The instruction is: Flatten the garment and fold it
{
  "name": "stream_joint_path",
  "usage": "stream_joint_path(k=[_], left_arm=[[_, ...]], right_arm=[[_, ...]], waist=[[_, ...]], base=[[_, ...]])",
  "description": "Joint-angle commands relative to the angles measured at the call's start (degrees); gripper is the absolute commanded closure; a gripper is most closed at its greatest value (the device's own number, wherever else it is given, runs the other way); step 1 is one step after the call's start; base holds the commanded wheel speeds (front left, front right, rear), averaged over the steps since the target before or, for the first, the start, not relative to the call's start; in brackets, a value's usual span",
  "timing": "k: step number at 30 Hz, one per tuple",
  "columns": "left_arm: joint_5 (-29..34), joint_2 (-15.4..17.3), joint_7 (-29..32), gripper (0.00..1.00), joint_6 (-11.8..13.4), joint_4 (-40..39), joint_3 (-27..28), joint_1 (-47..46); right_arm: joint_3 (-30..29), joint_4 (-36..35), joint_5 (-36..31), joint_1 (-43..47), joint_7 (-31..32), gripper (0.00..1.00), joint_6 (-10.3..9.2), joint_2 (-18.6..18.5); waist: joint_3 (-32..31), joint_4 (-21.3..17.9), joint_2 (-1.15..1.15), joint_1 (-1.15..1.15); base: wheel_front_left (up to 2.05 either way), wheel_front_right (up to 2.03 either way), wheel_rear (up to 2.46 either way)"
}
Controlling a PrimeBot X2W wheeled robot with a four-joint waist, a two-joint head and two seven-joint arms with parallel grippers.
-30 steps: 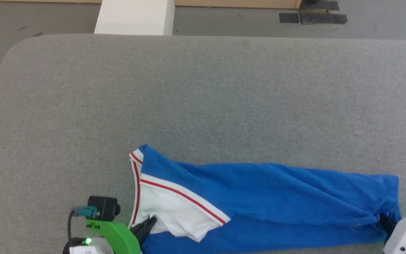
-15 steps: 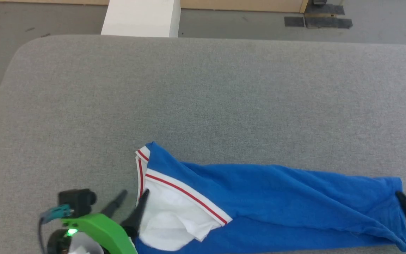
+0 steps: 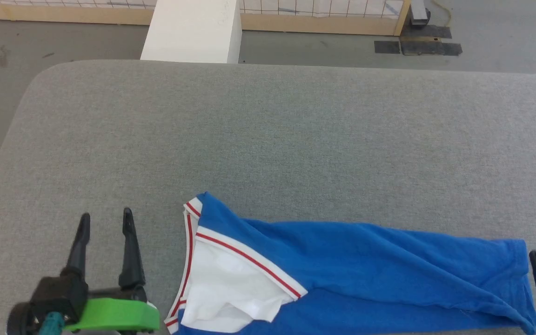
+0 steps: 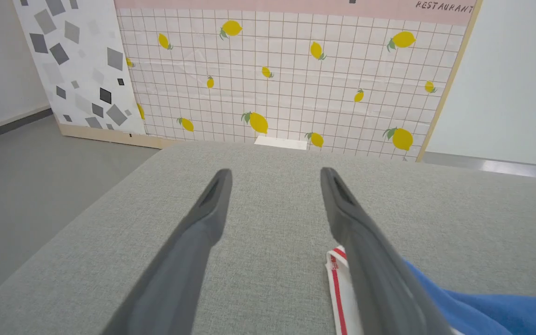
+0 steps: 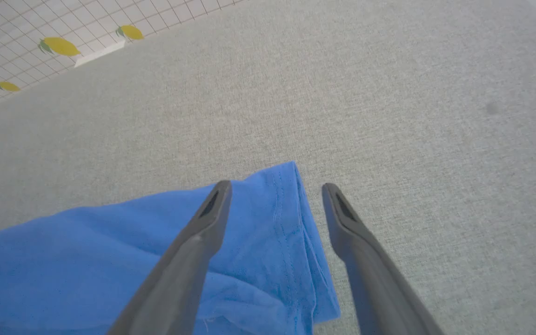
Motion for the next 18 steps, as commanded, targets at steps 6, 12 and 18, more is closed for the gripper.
stream_joint_path(k=[6,12,18], left_arm=[[2.3,-3.6,-0.5,0.0,-2.2,1.6,0.7,2.6],[2.9,-4.2,-0.5,0.0,-4.2,2.0,1.4,2.0],[3.5,-4.2,-0.5,0.0,-5.0,2.1,1.8,1.4]], right_arm=[[-0.2,7.0,-3.2,0.4,-1.1,0.0,-0.08,-0.6],[-0.7,12.8,-3.2,-1.8,-2.2,0.0,-0.08,-1.7],[-0.7,17.1,-2.5,-3.8,-2.4,0.0,-0.08,-3.1]], waist=[[0.0,1.7,0.0,0.0],[1.2,2.9,0.0,0.0],[2.5,3.4,0.0,0.0]], base=[[0.0,0.0,0.0],[0.0,0.0,0.0],[0.0,0.0,0.0]])
